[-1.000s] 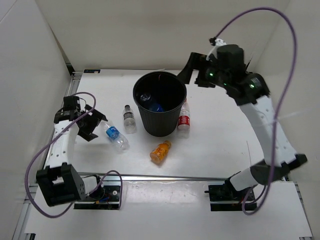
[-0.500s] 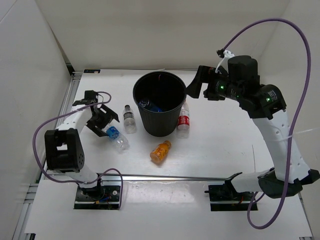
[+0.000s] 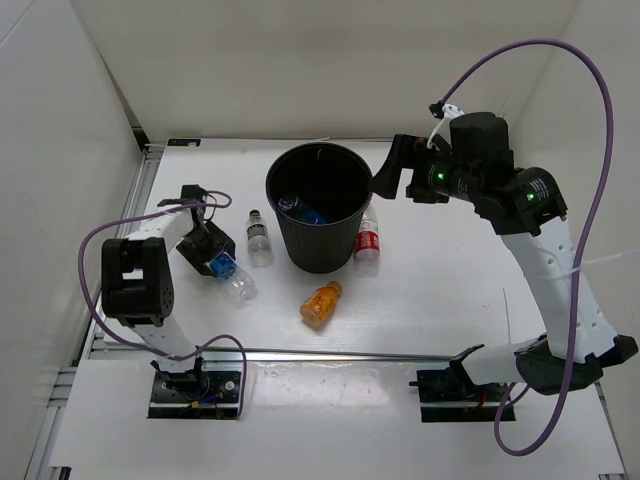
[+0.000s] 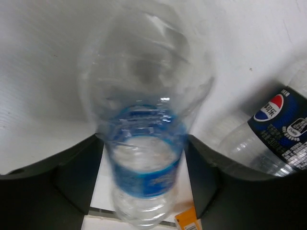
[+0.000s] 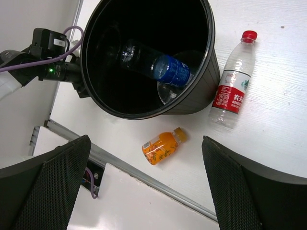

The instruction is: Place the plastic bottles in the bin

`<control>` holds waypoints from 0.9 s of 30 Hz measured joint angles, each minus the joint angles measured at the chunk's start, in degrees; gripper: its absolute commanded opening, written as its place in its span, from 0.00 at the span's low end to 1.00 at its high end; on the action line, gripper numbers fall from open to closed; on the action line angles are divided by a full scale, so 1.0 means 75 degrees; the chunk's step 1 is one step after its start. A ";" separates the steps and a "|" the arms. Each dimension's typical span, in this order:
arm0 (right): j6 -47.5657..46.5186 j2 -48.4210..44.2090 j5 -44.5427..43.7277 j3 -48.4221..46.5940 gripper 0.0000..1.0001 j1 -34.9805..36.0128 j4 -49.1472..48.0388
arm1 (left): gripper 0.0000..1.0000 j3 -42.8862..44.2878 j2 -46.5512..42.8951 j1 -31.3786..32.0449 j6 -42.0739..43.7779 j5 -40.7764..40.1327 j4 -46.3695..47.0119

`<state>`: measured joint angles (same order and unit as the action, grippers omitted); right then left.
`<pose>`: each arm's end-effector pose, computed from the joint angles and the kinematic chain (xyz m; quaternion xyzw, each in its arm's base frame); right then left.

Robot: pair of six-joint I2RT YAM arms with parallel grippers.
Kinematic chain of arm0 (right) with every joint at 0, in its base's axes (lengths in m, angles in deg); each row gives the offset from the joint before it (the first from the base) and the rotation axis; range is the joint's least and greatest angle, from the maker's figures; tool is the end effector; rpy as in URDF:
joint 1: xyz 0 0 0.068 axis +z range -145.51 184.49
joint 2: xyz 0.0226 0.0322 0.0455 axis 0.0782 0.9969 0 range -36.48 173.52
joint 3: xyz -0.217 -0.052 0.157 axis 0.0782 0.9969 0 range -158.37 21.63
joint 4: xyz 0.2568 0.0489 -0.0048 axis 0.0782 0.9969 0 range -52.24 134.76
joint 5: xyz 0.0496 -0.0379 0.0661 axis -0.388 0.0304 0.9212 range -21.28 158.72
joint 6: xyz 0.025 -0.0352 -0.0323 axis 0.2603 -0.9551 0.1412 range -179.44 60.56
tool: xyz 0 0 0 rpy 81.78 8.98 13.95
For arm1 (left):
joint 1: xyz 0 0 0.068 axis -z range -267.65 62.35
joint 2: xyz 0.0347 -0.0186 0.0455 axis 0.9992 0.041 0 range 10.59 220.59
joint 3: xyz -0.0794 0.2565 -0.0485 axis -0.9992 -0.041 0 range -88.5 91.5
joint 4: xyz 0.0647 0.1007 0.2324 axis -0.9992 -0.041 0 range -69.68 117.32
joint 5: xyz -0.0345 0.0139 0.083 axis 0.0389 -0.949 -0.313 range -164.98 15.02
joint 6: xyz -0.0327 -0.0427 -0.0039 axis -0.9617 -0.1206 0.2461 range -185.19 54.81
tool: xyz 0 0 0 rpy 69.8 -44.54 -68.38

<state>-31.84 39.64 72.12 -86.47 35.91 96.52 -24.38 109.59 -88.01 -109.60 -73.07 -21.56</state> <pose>0.1956 0.1220 0.5011 -0.0439 0.8503 0.2800 0.4435 0.3086 0.0007 0.1744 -0.3793 0.9235 -0.0358 0.0441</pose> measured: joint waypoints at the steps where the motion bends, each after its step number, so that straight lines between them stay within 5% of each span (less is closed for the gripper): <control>1: 0.0000 0.0003 -0.0009 0.0003 1.00 0.0000 0.0000 | 0.61 0.0000 -0.0020 0.0003 0.0023 -0.0032 -0.0006; 3: 0.0000 0.0000 -0.0038 0.0032 1.00 0.0000 -0.0003 | 0.39 0.0000 -0.0117 0.0032 0.0108 -0.0149 -0.0055; 8: 0.0003 0.0020 -0.0096 0.0157 1.00 0.0000 0.0023 | 0.22 0.0545 -0.0606 0.0201 0.0023 -0.0737 -0.0545; 17: 0.0038 0.0017 -0.0157 0.0210 1.00 0.0000 0.0044 | 0.22 0.4578 -0.1250 0.0417 -0.0297 -0.1451 -0.1230; 27: 0.0079 -0.0187 -0.0527 0.0391 1.00 -0.0003 0.0184 | 0.26 0.7994 -0.1067 0.2241 0.0093 -0.1754 -0.0041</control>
<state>-31.25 38.24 68.17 -83.54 35.88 97.90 35.57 101.59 -71.20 -108.90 -86.23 -21.86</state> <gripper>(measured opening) 0.998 0.654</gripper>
